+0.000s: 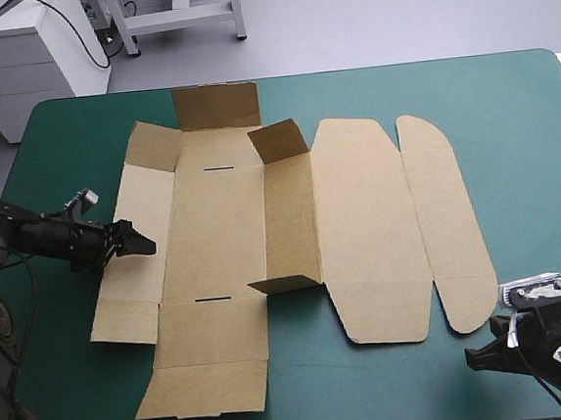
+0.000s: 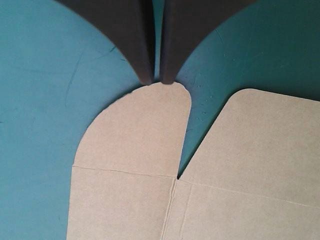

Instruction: Fold the box

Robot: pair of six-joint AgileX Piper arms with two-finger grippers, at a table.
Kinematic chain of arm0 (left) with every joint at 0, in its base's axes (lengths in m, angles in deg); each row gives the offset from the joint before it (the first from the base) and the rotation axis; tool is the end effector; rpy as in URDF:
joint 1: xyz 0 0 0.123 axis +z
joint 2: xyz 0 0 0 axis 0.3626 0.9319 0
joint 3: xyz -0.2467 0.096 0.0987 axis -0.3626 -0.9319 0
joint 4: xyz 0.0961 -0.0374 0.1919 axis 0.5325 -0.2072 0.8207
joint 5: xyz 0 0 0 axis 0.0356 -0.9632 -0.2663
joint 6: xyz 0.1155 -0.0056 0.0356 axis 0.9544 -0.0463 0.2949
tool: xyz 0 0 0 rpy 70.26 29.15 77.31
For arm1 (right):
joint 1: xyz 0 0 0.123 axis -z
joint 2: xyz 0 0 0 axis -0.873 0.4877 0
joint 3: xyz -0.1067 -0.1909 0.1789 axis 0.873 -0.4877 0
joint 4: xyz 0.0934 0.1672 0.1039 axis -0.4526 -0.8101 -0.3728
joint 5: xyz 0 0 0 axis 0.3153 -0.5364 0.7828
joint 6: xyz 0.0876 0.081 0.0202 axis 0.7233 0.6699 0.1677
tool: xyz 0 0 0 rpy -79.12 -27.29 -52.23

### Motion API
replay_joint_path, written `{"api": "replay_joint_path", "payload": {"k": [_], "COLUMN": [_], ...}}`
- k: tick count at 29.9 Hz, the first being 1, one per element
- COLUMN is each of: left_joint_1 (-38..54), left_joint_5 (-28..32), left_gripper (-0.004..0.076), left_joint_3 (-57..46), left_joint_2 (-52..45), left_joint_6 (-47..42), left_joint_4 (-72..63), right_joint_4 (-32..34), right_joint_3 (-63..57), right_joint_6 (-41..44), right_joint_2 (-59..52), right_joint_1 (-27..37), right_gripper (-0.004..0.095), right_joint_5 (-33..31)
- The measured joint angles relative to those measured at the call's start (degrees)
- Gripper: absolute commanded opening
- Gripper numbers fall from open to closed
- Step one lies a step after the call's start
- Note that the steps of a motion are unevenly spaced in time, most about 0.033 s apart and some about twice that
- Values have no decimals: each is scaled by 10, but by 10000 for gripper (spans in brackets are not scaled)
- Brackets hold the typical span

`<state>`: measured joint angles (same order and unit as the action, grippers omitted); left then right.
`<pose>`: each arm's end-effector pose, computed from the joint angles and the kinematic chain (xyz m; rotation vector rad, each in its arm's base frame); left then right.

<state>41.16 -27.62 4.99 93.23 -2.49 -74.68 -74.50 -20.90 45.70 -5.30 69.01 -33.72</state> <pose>0.3139 0.0264 0.1957 -0.0468 2.7517 -1.0352 0.0611 0.0205 0.2429 -0.1385 2.3676 0.1415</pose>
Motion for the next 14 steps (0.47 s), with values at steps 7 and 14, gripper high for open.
{"api": "replay_joint_path", "payload": {"k": [7,14], "left_joint_1": [-8,-9], "left_joint_5": [1,-7], "left_gripper": [121,-8], "left_joint_3": [0,0], "left_joint_2": [7,9], "left_joint_6": [2,43], "left_joint_4": [8,0], "right_joint_4": [0,0], "right_joint_3": [0,0], "right_joint_6": [0,0], "right_joint_2": [0,0], "right_joint_1": [0,0], "right_gripper": [21,21], "right_joint_5": [0,0]}}
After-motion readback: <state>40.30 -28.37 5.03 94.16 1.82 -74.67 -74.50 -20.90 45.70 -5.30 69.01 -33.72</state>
